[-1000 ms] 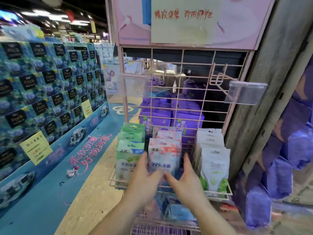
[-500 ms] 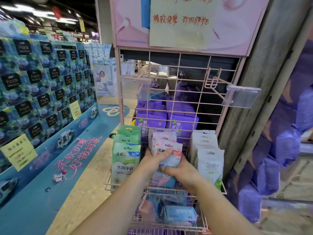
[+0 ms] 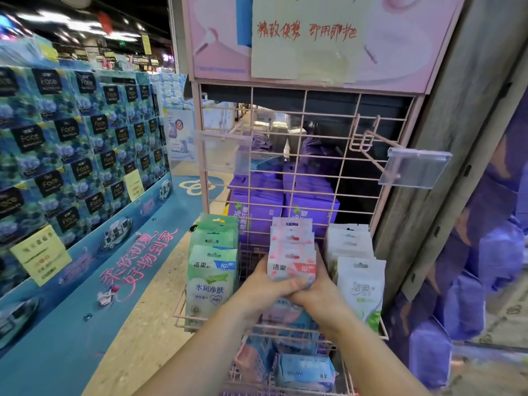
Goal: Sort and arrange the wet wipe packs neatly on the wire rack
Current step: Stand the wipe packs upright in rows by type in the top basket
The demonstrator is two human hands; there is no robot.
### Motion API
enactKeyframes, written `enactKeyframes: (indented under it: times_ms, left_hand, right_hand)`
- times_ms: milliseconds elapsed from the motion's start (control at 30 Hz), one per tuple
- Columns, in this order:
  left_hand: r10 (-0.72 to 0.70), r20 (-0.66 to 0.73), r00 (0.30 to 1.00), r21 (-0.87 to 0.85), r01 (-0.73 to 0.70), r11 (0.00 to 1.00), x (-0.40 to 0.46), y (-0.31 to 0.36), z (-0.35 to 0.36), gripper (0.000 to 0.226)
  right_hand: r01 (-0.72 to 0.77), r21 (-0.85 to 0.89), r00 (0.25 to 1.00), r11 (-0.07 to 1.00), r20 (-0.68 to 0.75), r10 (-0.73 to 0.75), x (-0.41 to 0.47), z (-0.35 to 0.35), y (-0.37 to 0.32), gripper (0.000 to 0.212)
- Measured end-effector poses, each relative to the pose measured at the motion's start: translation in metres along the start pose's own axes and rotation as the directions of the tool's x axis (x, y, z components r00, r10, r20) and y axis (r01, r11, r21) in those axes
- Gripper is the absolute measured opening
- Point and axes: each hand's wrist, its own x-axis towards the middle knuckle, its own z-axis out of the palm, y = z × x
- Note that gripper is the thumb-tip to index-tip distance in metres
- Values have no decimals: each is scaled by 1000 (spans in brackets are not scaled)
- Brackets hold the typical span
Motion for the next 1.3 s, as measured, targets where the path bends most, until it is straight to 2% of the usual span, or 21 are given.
enactKeyframes:
  times_ms: [100, 200, 300, 333, 400, 433, 500, 533, 600, 667, 700, 767, 867, 1000, 1067, 1200, 1300]
  left_hand:
    - [18, 36, 999, 41, -19, 999, -4, 3, -5, 71]
    - [78, -69, 995, 205, -62, 977, -21, 12, -12, 86]
    - [199, -61, 978, 405, -158, 900, -51, 21, -23, 88]
    - [256, -80, 963, 452, -194, 871, -61, 24, -29, 81]
    - [398, -215, 892, 502, -249, 828, -79, 28, -45, 54]
    - [462, -310, 831, 530, -252, 810, -83, 26, -56, 50]
    - [508, -452, 733, 600, -171, 781, -87, 21, -79, 58]
    - [476, -481, 736, 618, -101, 780, -85, 17, -92, 72]
    - [275, -433, 858, 555, 13, 832, -74, 6, -119, 109]
    - [67, -231, 971, 461, 49, 886, -60, 1, -136, 125]
    - [31, -123, 992, 437, 26, 899, -52, 0, -143, 124]
    - [52, -8, 999, 420, -44, 907, -35, -5, -152, 104]
    - [77, -24, 997, 474, -57, 879, -23, -15, -156, 83]
    - [93, 11, 996, 651, -78, 755, -13, -27, -160, 91]
    - [96, 11, 995, 720, -74, 690, -12, -21, -159, 96]
    - [86, -5, 996, 866, -39, 498, -17, -8, -157, 108]
    - [93, -34, 995, 905, -9, 426, -21, -2, -155, 107]
  right_hand:
    - [-38, -10, 998, 999, 45, 38, -7, -4, -10, 119]
    - [-21, -120, 1000, 993, 15, 23, -23, -1, -30, 115]
    - [101, -289, 982, 952, -125, -142, -42, 9, -52, 102]
    - [162, -336, 963, 928, -152, -223, -48, 14, -57, 96]
    - [228, -383, 947, 895, -126, -295, -56, 30, -60, 83]
    - [221, -384, 960, 896, -74, -269, -58, 40, -57, 79]
    - [156, -389, 988, 908, 48, -149, -56, 60, -48, 79]
    - [111, -388, 993, 915, 83, -85, -52, 69, -45, 84]
    - [24, -392, 995, 920, 96, 15, -40, 83, -41, 93]
    - [-44, -397, 992, 917, 93, 88, -25, 94, -44, 97]
    - [-85, -393, 987, 915, 92, 131, -18, 98, -46, 97]
    - [-143, -403, 975, 904, 99, 198, -5, 106, -49, 91]
    - [-158, -396, 970, 904, 111, 218, 4, 118, -46, 69]
    - [-152, -344, 984, 926, 32, 174, 5, 125, -38, 51]
    - [-135, -352, 989, 926, 2, 145, 5, 124, -37, 51]
    - [-86, -405, 996, 910, -19, 86, 2, 126, -36, 54]
    - [-90, -423, 996, 902, -26, 87, 2, 124, -35, 53]
